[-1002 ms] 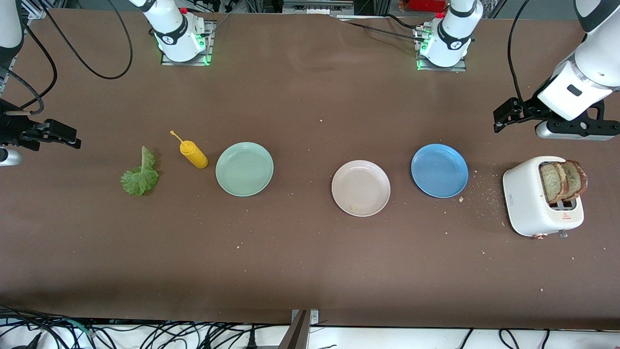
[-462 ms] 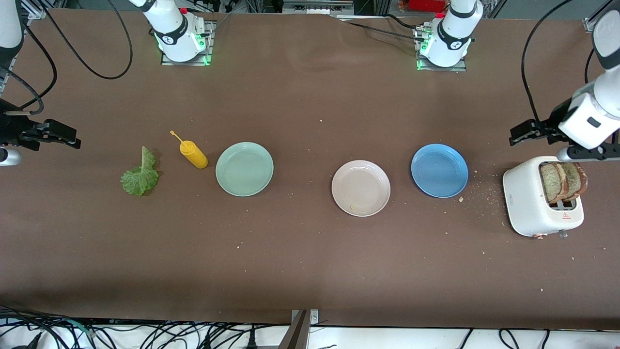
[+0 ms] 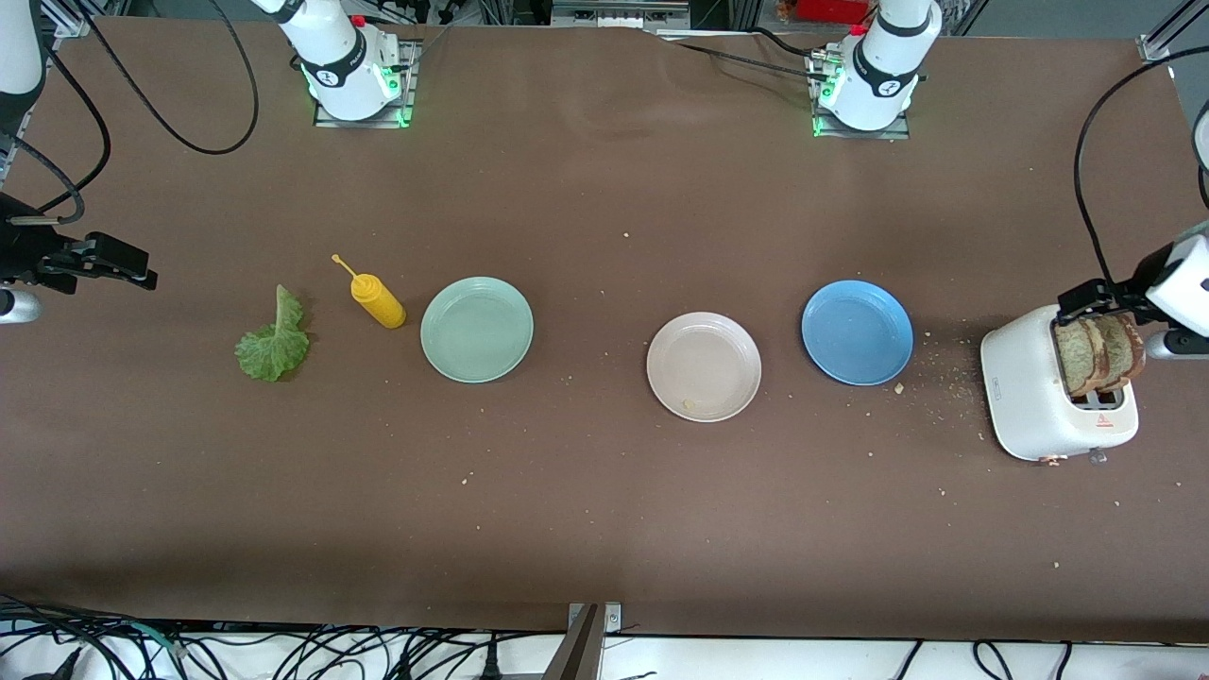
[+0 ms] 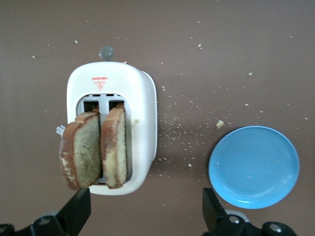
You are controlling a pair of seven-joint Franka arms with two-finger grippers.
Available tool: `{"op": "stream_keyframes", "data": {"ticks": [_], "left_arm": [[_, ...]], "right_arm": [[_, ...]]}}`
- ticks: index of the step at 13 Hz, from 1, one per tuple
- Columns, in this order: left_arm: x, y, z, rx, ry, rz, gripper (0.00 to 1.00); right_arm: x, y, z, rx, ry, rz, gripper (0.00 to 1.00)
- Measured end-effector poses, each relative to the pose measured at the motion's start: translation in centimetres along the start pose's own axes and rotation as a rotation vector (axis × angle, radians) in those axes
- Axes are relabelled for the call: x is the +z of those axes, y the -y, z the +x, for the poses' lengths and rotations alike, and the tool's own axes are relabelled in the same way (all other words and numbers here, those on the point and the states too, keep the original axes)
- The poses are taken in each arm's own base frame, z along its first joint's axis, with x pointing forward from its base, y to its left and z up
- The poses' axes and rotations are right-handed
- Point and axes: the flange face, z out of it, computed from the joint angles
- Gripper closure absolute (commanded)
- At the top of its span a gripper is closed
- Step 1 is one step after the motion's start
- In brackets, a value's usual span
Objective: Make sandwich in beige plate with both arms
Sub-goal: 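Reach the left gripper into the toaster and grasp a bread slice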
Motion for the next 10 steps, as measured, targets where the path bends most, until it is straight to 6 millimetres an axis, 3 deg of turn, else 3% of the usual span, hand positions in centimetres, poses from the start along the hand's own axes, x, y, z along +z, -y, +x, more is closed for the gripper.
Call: {"op": "stream_keyframes", "data": {"ticks": [2,7,10], "left_arm": [[2.2,2.5,0.3,0.009,0.015,-0.008,0.00],[7.0,6.1,1.8,-0.034,-0.028,-0.014,0.01],[8.3,6.0,1.9,-0.059,-0.013,-0.023,0.01]], "right_arm": [[0.0,0.0,0.0,0.000,0.000,0.000,0.00],[0.0,-0.1,0.0,0.001,0.000,0.000,0.00],[0.0,-0.1,0.0,0.002,0.000,0.000,0.00]]}}
